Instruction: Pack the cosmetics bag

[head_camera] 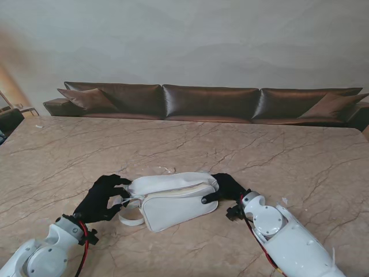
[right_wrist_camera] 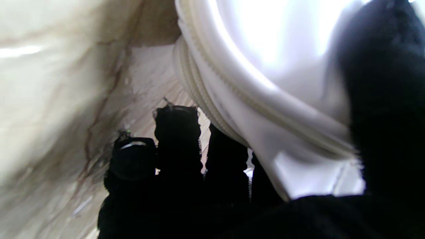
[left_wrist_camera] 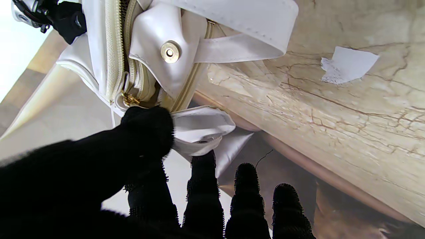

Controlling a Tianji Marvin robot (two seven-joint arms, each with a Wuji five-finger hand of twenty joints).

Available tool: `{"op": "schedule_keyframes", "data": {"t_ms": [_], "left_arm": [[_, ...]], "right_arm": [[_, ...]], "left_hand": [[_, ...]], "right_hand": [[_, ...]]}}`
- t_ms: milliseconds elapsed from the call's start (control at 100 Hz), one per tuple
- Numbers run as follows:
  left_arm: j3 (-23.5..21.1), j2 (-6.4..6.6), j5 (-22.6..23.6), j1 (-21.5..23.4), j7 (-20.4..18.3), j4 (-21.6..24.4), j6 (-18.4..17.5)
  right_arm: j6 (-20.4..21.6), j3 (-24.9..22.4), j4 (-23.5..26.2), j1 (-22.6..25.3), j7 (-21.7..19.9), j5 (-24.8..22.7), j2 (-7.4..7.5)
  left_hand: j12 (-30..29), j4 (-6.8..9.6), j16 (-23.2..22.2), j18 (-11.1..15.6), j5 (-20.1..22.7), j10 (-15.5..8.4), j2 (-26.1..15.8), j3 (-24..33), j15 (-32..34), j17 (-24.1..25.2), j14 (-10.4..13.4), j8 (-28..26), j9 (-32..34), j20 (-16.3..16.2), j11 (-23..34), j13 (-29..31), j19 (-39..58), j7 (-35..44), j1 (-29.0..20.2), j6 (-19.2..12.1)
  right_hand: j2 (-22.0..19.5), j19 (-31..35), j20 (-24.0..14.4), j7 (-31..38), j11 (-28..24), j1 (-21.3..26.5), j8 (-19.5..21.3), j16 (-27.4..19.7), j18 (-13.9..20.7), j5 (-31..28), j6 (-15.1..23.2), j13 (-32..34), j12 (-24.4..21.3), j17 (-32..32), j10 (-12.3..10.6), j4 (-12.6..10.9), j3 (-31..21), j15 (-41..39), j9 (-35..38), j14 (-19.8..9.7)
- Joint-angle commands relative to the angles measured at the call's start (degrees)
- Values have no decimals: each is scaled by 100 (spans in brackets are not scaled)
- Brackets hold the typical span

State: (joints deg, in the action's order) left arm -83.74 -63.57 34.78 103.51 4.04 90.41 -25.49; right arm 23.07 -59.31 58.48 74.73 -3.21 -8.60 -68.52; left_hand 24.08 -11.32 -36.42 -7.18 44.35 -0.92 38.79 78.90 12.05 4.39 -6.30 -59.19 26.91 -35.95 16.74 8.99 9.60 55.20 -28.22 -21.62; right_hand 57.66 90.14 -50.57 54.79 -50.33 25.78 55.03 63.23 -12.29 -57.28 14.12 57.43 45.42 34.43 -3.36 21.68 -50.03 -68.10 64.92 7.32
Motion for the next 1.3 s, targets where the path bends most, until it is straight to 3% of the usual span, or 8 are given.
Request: {"op": "schedule_keyframes", "data": {"t_ms": [0,80,240,410,680,770,1080,1290], "left_arm": [[6,31,-76,67,45,-48,54],[90,24,-109,55,63,-17,88],[319,7,170,-17,337,-23,255],[598,-51,242,-104,707,-93,395],[898,-141,470,-176,1356,-116,584],[946,-162,518,-174,1499,-87,643],[1068,-166,603,-181,1597,-21,669],[1119,-162,674,-203,1634,-28,695]], "right_arm": [[-192,-97,20,168,182,-113,148],[-393,-160,285,289,283,-335,179],[-787,-342,899,510,80,-813,344],[-1021,-530,1450,679,-260,-1261,509],[-1201,-728,2266,821,-865,-1758,710],[-1287,-818,2595,857,-1209,-1735,777],[-1441,-584,3520,545,-1893,-1715,901],[-1467,467,3460,-349,-2140,-1637,907]], "left_hand": [[-62,665,65,12,-116,37,-816,-454,-127,18,121,84,-272,178,-134,-257,-163,750,726,690],[-33,1312,47,58,-369,42,-1734,-2396,-178,6,135,-14,-424,253,-167,-332,-179,757,1097,775],[18,692,-69,248,-434,-51,-1380,-2290,-79,13,207,90,-469,21,-25,-330,-6,773,301,471],[28,217,-142,350,-240,-50,-1118,-1913,142,31,213,551,-395,-280,162,-337,129,610,-161,510],[337,138,-240,391,-90,-69,-1186,-2042,563,59,164,395,-213,-719,502,-364,238,683,-163,503],[463,161,-246,381,-46,-105,-1220,-2228,636,79,140,299,-120,-892,556,-330,312,470,-153,365],[649,61,-242,339,69,-102,-1036,-1999,709,91,87,314,-102,-1043,583,-311,310,534,-269,688],[658,-93,-250,325,16,-23,-904,-1845,797,112,20,1032,-22,-1245,655,-297,370,831,-397,920]], "right_hand": [[-1380,279,76,1192,-868,2954,249,-26,32,-1473,954,144,307,64,61,-652,-3607,-154,712,154],[-1427,330,146,915,-740,2904,68,-166,60,-1208,848,104,179,94,36,-671,-3527,-27,616,139],[-1186,-2,-470,133,177,1454,-1641,-460,277,168,698,-449,-416,-77,23,-476,-3142,932,-82,-104],[-1602,-934,-501,-1433,891,-757,-2461,-1253,514,2201,-427,-1655,-1336,-931,18,-1469,-1981,2378,-2184,-373],[-752,-5153,965,-3659,2502,-2255,-3839,-3592,496,5111,-2295,-4168,-3194,-3325,804,-847,-1829,5550,-5465,-43],[-909,-5943,1140,-5577,3904,-2322,-3397,-3941,715,4890,-2576,-4753,-3754,-3899,1072,-833,-1769,5990,-5557,30],[-1103,-6456,1226,-5683,4805,-2278,-3627,-4265,839,4846,-2921,-5174,-4151,-4108,1476,-845,-1569,6368,-5662,91],[-1151,-7201,1420,-5818,5281,-2040,-5273,-4584,868,4709,-3208,-5413,-4578,-4017,1762,-915,-1440,6678,-5824,104]]}}
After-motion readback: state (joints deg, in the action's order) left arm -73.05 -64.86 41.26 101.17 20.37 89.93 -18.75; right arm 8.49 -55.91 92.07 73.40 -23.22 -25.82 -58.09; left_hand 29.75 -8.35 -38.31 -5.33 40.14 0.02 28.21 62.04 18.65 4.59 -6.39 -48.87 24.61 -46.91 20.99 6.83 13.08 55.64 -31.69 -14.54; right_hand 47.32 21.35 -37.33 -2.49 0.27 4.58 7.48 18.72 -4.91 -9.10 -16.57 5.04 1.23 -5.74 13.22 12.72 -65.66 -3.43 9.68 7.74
